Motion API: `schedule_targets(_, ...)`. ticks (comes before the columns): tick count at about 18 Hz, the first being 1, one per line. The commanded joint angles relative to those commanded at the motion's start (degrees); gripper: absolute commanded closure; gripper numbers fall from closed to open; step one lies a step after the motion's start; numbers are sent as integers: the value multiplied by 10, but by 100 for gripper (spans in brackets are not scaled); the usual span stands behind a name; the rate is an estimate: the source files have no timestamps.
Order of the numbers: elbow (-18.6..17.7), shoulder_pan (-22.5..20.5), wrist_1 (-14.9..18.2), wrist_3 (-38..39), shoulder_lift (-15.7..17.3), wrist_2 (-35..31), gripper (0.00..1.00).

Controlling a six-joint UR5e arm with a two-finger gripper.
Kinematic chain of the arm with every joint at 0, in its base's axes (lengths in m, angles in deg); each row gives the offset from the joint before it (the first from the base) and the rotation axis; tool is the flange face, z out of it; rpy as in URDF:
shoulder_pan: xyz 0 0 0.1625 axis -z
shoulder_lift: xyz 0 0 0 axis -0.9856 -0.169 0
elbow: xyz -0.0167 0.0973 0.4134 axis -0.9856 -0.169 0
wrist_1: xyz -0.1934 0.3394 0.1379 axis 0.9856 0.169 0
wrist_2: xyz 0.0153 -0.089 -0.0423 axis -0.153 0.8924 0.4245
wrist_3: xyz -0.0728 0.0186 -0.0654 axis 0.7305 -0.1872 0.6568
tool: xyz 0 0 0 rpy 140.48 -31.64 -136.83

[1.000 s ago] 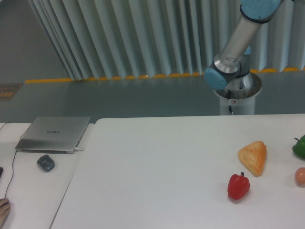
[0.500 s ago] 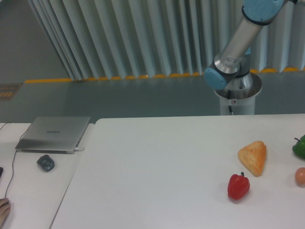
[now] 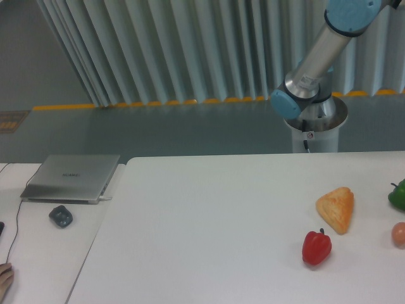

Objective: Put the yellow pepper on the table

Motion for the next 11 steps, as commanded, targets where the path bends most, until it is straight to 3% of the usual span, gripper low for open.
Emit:
schedule_targets(5, 1, 24, 7, 7, 29, -4, 78)
schedule_targets(11, 5, 68, 94, 76, 109, -7, 78)
